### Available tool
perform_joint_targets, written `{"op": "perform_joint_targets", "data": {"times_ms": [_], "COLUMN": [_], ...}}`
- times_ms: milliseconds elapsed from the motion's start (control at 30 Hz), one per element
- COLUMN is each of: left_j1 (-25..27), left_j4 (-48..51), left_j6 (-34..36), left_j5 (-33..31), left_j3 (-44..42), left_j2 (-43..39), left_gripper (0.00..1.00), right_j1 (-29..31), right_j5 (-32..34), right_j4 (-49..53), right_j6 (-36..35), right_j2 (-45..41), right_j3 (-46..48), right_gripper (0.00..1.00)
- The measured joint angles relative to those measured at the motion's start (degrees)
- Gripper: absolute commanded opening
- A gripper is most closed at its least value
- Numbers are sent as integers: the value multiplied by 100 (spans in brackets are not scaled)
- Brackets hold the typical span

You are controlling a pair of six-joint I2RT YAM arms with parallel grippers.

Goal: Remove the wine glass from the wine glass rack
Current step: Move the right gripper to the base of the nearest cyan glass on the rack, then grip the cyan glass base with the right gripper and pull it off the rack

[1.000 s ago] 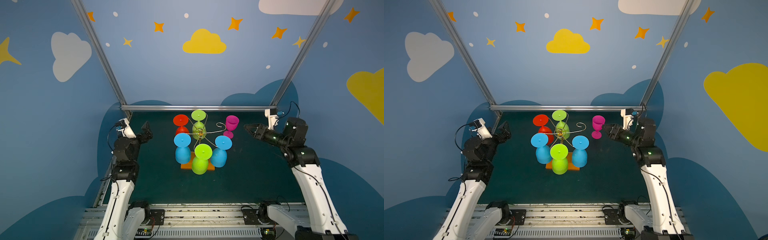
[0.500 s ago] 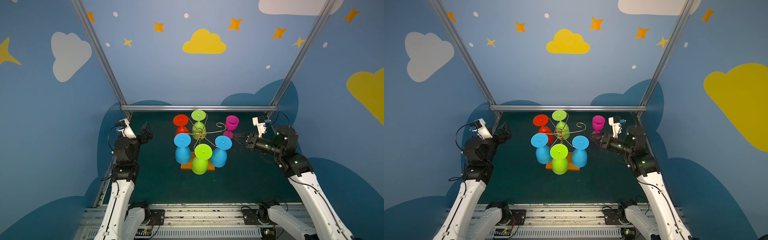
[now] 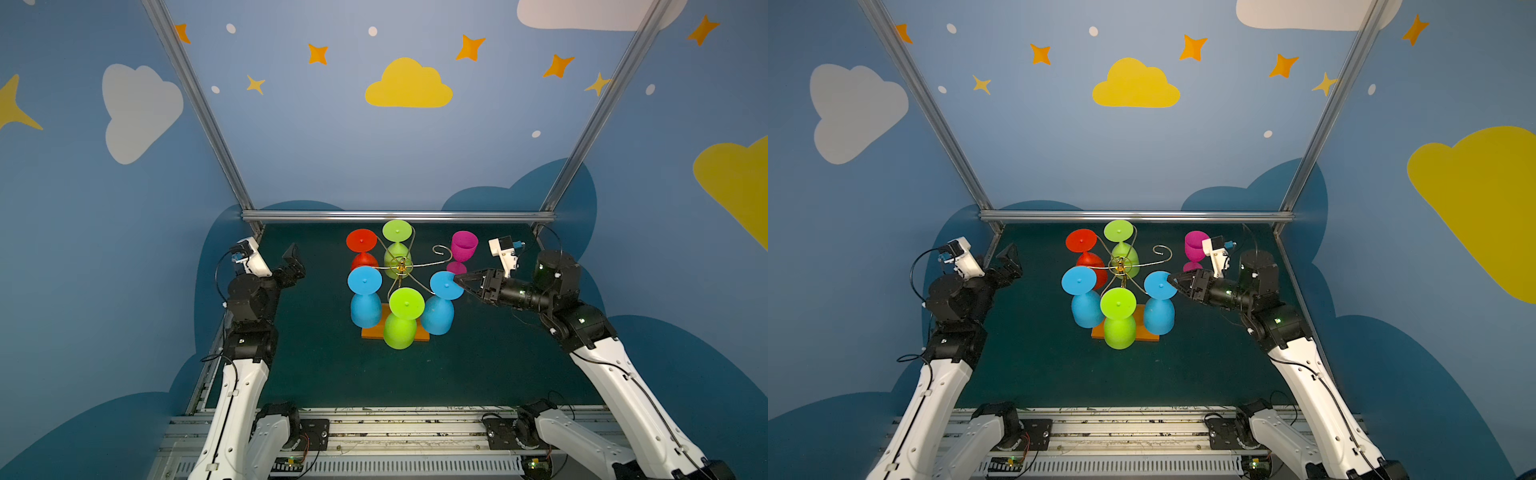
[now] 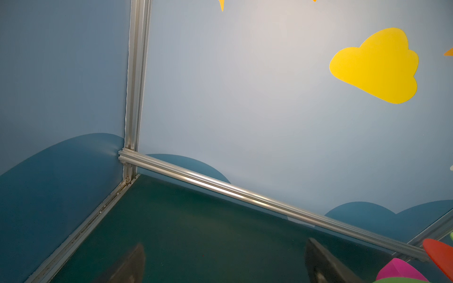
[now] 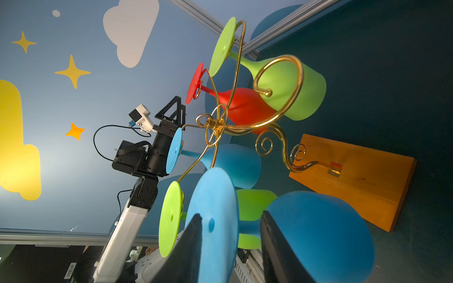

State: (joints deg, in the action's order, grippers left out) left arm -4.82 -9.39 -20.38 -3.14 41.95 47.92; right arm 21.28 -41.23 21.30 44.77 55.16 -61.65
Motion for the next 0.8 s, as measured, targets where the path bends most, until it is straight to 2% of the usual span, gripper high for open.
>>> {"op": "perform_joint_targets", "data": {"times_ms": [533, 800], "left_j1": [-31, -33], "left_j4": [2, 2], "left_j6": [-2, -2], "left_j5": [-2, -2], "left_j3": [0, 0], "left_j2": [-59, -81], "left_gripper": [99, 99], "right_j1": [118, 122], "right_j5": [-7, -22], "right_j4": [-181, -490], "right_j6": [275, 538], "right_j2": [-22, -66], "right_j3": [0, 83], "right_gripper": [2, 0]}}
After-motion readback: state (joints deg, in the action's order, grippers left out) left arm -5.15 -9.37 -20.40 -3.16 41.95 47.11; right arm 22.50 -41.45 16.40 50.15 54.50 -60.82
